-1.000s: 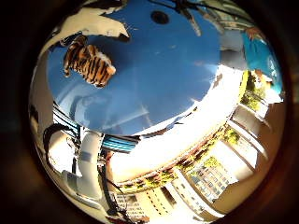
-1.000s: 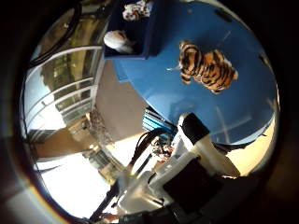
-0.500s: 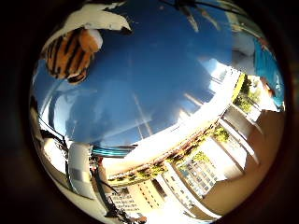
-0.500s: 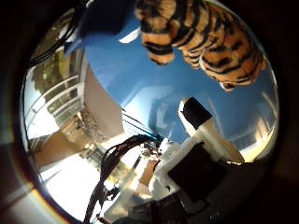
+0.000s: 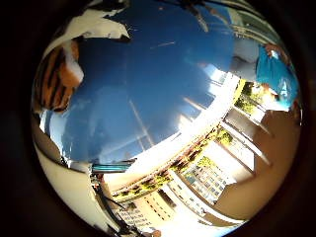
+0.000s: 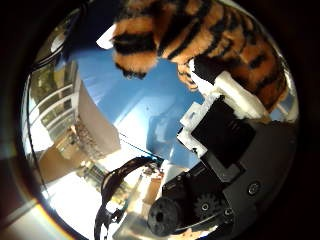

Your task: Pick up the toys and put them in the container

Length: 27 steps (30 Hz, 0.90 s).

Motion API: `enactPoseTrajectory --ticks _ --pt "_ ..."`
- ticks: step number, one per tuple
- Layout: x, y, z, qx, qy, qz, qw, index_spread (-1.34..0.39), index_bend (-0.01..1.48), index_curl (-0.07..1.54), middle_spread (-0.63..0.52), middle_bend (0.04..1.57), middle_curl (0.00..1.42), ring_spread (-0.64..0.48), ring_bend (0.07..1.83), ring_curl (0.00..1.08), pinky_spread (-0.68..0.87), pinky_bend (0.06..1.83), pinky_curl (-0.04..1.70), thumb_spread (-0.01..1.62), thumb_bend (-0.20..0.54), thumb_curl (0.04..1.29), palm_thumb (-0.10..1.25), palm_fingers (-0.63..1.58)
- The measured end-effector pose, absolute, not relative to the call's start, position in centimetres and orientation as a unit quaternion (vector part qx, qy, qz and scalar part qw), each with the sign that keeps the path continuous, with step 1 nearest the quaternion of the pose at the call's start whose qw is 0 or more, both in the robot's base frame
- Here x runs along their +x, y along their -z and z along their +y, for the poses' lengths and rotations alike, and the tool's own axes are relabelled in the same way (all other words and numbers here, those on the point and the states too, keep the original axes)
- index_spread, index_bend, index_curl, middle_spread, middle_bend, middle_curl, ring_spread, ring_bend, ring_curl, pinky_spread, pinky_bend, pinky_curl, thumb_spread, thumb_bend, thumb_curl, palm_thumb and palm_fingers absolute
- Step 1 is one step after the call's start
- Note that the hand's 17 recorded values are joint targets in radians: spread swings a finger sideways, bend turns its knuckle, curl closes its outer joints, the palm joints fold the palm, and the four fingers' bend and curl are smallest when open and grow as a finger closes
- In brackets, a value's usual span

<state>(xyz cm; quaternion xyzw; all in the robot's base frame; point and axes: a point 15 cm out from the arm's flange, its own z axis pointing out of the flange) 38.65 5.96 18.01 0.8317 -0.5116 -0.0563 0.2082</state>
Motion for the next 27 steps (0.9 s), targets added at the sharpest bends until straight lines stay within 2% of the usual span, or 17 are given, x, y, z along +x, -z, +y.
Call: enactPoseTrajectory --ticks 1,3,7,11,18,27 --pt "38.8 -18.3 5.9 0.833 0.054 -0.512 0.202 -0.35 0.37 0.07 -0.24 0.89 0.77 0.01 1.34 0.66 0.35 1.09 0.30 1.01 0.002 0.50 0.86 0.90" --pt "39.3 -19.3 5.9 0.835 0.048 -0.518 0.181 -0.43 0.46 0.07 -0.25 0.95 0.84 -0.01 1.35 0.68 0.33 1.25 0.37 1.00 0.007 0.53 0.93 1.00" --pt "39.3 -20.6 6.4 0.834 0.059 -0.528 0.149 -0.56 0.63 0.06 -0.27 1.03 0.95 -0.05 1.37 0.73 0.28 1.41 0.48 0.99 0.017 0.59 1.02 1.01" --pt "37.8 -21.6 6.3 0.833 0.078 -0.522 0.165 -0.64 0.75 0.05 -0.28 1.06 1.01 -0.07 1.39 0.75 0.24 1.47 0.53 1.00 0.011 0.64 1.04 0.97" --pt "36.8 -27.1 6.4 0.840 0.079 -0.514 0.155 -0.77 0.93 0.02 -0.30 1.12 1.11 -0.08 1.45 0.78 0.20 1.53 0.62 1.02 -0.009 0.72 1.05 0.90" --pt "37.7 -36.7 8.7 0.853 0.069 -0.508 0.103 -0.86 1.11 -0.01 -0.30 1.16 1.18 -0.09 1.52 0.79 0.17 1.57 0.71 1.03 -0.012 0.79 1.03 0.83"
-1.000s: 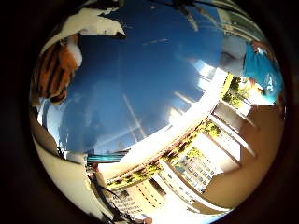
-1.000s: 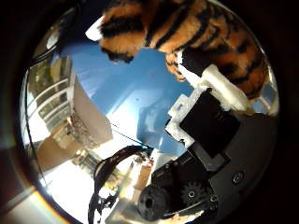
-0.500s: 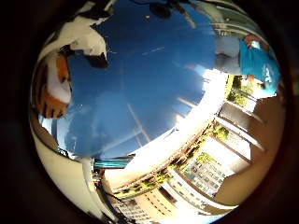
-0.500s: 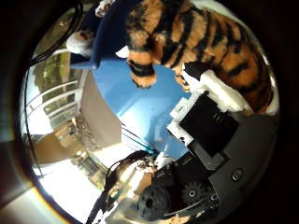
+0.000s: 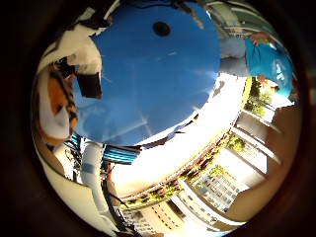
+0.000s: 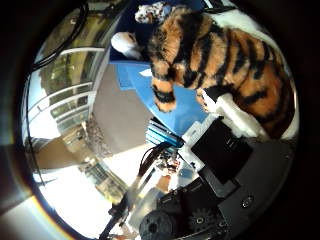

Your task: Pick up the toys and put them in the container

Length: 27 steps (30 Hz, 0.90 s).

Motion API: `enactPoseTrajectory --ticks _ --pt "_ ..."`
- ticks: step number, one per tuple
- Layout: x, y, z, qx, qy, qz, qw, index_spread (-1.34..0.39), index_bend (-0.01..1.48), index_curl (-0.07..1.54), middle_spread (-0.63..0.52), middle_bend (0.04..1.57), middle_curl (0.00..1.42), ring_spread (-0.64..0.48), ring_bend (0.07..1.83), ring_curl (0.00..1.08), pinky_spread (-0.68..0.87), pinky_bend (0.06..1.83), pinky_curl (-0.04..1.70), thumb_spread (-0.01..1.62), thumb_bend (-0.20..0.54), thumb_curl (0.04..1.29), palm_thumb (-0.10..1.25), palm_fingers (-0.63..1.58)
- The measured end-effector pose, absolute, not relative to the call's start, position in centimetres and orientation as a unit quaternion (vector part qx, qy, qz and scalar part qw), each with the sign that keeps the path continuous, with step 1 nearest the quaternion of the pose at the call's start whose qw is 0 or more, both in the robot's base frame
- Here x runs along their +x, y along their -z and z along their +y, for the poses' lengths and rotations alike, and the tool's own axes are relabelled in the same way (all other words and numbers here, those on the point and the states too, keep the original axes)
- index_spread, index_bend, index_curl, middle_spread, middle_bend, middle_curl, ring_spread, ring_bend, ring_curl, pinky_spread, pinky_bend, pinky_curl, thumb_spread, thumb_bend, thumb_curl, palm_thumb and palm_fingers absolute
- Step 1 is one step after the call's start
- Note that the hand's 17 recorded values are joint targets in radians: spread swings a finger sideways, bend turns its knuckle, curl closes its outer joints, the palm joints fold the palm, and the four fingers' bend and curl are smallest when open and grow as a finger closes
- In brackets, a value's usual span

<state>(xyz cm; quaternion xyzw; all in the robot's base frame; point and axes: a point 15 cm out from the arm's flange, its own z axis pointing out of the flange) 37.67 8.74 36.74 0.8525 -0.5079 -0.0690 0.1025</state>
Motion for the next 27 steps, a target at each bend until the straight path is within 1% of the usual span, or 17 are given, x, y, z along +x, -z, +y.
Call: enactPoseTrajectory --ticks 4,6,9,11,12,13,19,23,25,27 --pt "39.6 -40.8 11.1 0.861 0.047 -0.503 0.057 -0.88 1.16 -0.02 -0.30 1.18 1.20 -0.09 1.55 0.80 0.16 1.58 0.74 1.04 -0.011 0.83 1.03 0.80" --pt "40.5 -41.8 13.3 0.865 0.051 -0.499 0.031 -0.88 1.20 -0.01 -0.30 1.18 1.21 -0.09 1.56 0.80 0.15 1.58 0.76 1.04 -0.011 0.84 1.02 0.79" --pt "42.1 -41.9 17.0 0.867 0.069 -0.494 -0.019 -0.89 1.22 -0.01 -0.30 1.19 1.22 -0.09 1.57 0.79 0.15 1.58 0.77 1.04 -0.012 0.85 1.02 0.78" --pt "44.5 -41.7 19.4 0.866 0.054 -0.493 -0.061 -0.89 1.24 -0.01 -0.30 1.19 1.22 -0.09 1.57 0.79 0.15 1.59 0.78 1.04 -0.010 0.86 1.02 0.78" --pt "45.9 -41.5 20.6 0.865 0.045 -0.494 -0.082 -0.89 1.25 -0.02 -0.30 1.20 1.22 -0.09 1.58 0.79 0.15 1.59 0.79 1.04 -0.010 0.87 1.02 0.77" --pt "48.6 -40.9 22.9 0.861 0.025 -0.495 -0.118 -0.89 1.25 -0.02 -0.30 1.20 1.22 -0.09 1.58 0.79 0.15 1.59 0.79 1.04 -0.010 0.87 1.02 0.77" --pt "55.5 -38.7 28.8 0.837 -0.028 -0.507 -0.204 -0.88 1.30 -0.02 -0.29 1.21 1.23 -0.09 1.60 0.79 0.14 1.60 0.82 1.01 -0.019 0.90 1.02 0.77" --pt "58.0 -35.0 32.6 0.830 -0.039 -0.509 -0.226 -0.87 1.32 -0.02 -0.29 1.22 1.23 -0.09 1.62 0.79 0.14 1.61 0.84 1.00 -0.017 0.92 1.01 0.76" --pt "58.6 -32.7 34.1 0.831 -0.040 -0.506 -0.227 -0.87 1.33 -0.02 -0.29 1.23 1.23 -0.09 1.62 0.79 0.14 1.61 0.84 0.99 -0.018 0.93 1.00 0.76" --pt "58.7 -30.9 34.8 0.833 -0.036 -0.506 -0.221 -0.87 1.33 -0.02 -0.29 1.24 1.23 -0.09 1.62 0.78 0.14 1.60 0.85 0.99 -0.031 0.93 0.97 0.76"
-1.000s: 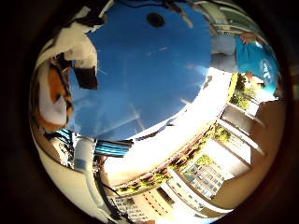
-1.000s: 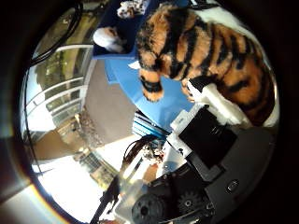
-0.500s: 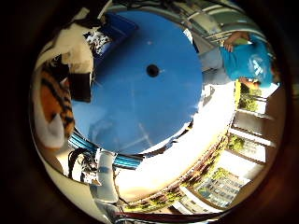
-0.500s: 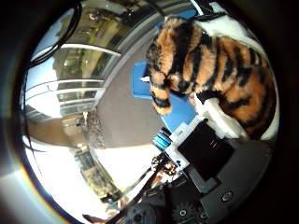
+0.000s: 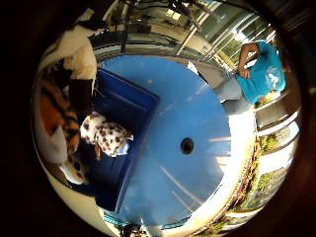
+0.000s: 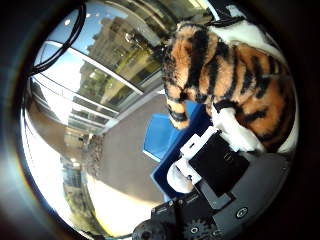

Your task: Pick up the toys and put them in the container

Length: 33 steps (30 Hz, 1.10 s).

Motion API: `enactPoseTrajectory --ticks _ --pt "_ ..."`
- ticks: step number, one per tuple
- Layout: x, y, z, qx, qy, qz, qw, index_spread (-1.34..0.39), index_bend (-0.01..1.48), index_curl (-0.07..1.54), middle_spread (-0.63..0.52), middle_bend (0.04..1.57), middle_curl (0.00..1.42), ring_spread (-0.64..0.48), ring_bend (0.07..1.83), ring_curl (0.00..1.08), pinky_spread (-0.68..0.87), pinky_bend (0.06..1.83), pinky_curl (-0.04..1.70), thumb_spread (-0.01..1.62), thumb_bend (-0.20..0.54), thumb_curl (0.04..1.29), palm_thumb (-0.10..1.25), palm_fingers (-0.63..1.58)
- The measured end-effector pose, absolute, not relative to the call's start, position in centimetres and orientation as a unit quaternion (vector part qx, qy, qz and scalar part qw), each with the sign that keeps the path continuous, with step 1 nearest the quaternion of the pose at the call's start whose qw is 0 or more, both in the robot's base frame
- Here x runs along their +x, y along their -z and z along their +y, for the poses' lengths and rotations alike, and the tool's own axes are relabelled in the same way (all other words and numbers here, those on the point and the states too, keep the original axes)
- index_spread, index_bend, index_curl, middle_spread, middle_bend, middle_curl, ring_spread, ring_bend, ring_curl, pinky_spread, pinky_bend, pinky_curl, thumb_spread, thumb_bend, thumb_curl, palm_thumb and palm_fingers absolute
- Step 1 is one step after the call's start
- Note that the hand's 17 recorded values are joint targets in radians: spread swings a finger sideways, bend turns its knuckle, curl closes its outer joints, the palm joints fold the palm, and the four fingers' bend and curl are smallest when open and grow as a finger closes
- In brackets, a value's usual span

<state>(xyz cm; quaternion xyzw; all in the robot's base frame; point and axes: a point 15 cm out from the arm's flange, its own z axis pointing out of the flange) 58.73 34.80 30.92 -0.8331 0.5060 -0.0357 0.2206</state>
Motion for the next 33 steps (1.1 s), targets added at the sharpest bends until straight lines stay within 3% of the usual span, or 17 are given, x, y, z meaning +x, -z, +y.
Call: enactPoseTrajectory --ticks 9,12,13,17,20,26,33 --pt "62.1 -27.8 33.6 -0.815 0.053 0.528 0.233 -0.82 1.33 -0.01 -0.26 1.23 1.18 -0.06 1.61 0.75 0.15 1.55 0.86 1.03 -0.031 0.87 0.83 0.74" --pt "62.9 -27.8 32.3 -0.809 0.056 0.536 0.235 -0.71 1.35 0.01 -0.23 1.14 1.10 0.01 1.48 0.68 0.20 1.48 0.82 1.04 -0.032 0.84 0.80 0.76" --pt "62.9 -27.7 32.0 -0.809 0.056 0.537 0.233 -0.62 1.36 0.03 -0.21 1.05 1.04 0.04 1.38 0.65 0.22 1.45 0.80 1.04 -0.035 0.82 0.79 0.68" --pt "62.8 -27.8 31.3 -0.811 0.054 0.536 0.227 -0.47 1.05 0.00 -0.13 0.59 0.84 0.15 1.21 0.58 0.31 1.45 0.79 1.03 -0.042 0.78 0.74 -0.04" --pt "62.2 -28.5 30.7 -0.820 0.049 0.527 0.218 -0.44 0.89 0.01 -0.06 0.40 0.69 0.21 0.98 0.45 0.37 1.36 0.71 1.03 -0.043 0.74 0.72 -0.20" --pt "60.8 -32.4 29.6 -0.826 0.051 0.517 0.220 -0.42 0.61 0.04 0.02 0.21 0.53 0.27 0.74 0.33 0.46 1.18 0.58 1.04 -0.036 0.67 0.69 -0.10" --pt "55.2 -38.1 27.0 -0.839 0.019 0.512 0.185 -0.40 0.52 0.10 0.03 0.17 0.45 0.29 0.65 0.30 0.50 1.05 0.51 1.04 -0.028 0.63 0.69 -0.01"
